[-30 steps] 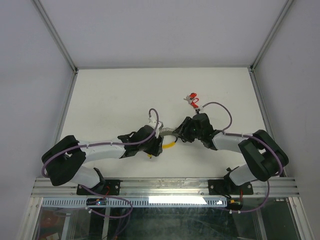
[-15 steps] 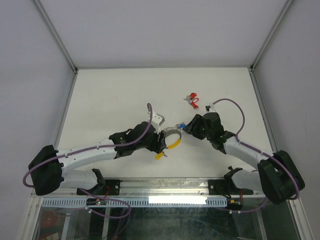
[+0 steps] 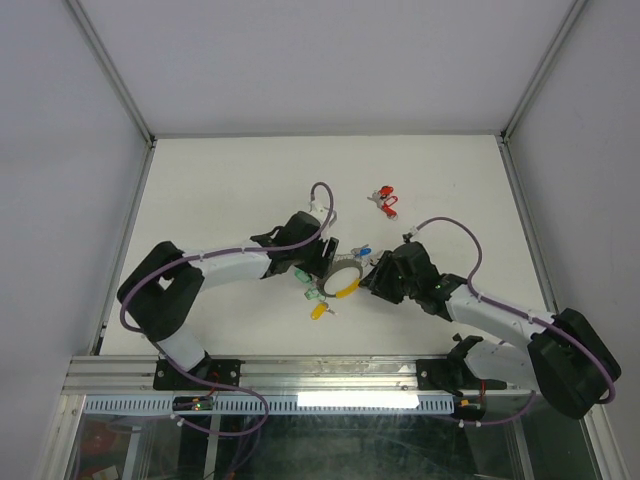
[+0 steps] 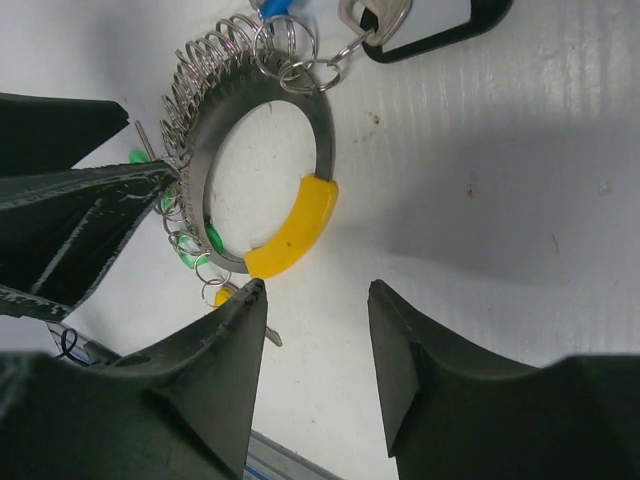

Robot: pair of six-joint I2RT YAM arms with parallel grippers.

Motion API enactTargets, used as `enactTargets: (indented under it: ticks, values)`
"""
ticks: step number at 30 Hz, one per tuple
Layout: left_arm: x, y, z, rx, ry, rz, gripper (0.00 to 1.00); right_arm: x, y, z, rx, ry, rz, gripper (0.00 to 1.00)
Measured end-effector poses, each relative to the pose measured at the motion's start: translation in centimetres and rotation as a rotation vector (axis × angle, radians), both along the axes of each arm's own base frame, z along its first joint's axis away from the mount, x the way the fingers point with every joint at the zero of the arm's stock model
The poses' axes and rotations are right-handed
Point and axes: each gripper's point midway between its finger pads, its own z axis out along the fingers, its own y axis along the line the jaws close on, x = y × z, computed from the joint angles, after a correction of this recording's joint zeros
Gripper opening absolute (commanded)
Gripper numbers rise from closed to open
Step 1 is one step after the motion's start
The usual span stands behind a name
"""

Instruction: Put the keys on the keyring

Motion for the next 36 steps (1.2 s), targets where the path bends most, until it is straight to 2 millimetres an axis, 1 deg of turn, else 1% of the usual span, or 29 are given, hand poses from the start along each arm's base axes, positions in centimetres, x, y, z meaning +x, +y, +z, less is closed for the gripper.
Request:
enactTargets:
  ticks: [1, 3, 6, 10, 12, 14, 19, 22, 24, 29, 34, 36]
  values:
    - [-0.1, -0.1, -0.6, 0.012, 0.012, -0.020, 0.65, -0.1, 0.1, -0.1, -0.003, 0.006, -0.001, 0.47]
    - [-0.2, -0.3, -1.2, 0.029, 0.019, -0.049, 0.65, -0.1, -0.1, -0.2, -0.010, 0.009, -0.013, 0.47]
    - [0.2, -0.7, -1.1, 0.042, 0.005, -0.082, 0.65, -0.1, -0.5, -0.2, -0.025, 0.010, -0.028, 0.47]
    - [1.2, -1.8, -0.5, 0.045, -0.020, -0.115, 0.65, 0.1, -0.8, 0.2, -0.028, -0.006, -0.040, 0.47]
    - [1.4, -2.3, -0.6, 0.057, -0.028, -0.134, 0.65, 0.1, -0.9, 0.2, -0.031, -0.009, -0.044, 0.47]
    - [1.1, -2.7, -1.0, 0.076, -0.026, -0.156, 0.65, 0.1, -1.1, 0.2, -0.035, -0.010, -0.047, 0.47]
    - [-1.0, -2.9, -2.6, 0.171, -0.013, -0.222, 0.64, 0.2, -1.3, 0.3, -0.041, -0.019, -0.056, 0.47]
    - [-1.7, -3.1, -2.8, 0.207, -0.025, -0.243, 0.61, 0.2, -1.3, 0.4, -0.042, -0.021, -0.058, 0.46]
    - [-1.8, -3.1, -2.8, 0.226, -0.036, -0.243, 0.55, 0.2, -1.4, 0.4, -0.044, -0.022, -0.057, 0.47]
    - [-1.5, -3.1, -2.8, 0.245, -0.047, -0.233, 0.36, 0.2, -1.4, 0.4, -0.045, -0.025, -0.055, 0.46]
    - [-1.0, -3.2, -2.8, 0.254, -0.057, -0.221, 0.25, 0.2, -1.5, 0.7, -0.042, -0.033, -0.058, 0.46]
    - [-0.9, -3.2, -2.7, 0.258, -0.061, -0.215, 0.18, 0.3, -1.6, 1.0, -0.039, -0.044, -0.062, 0.46]
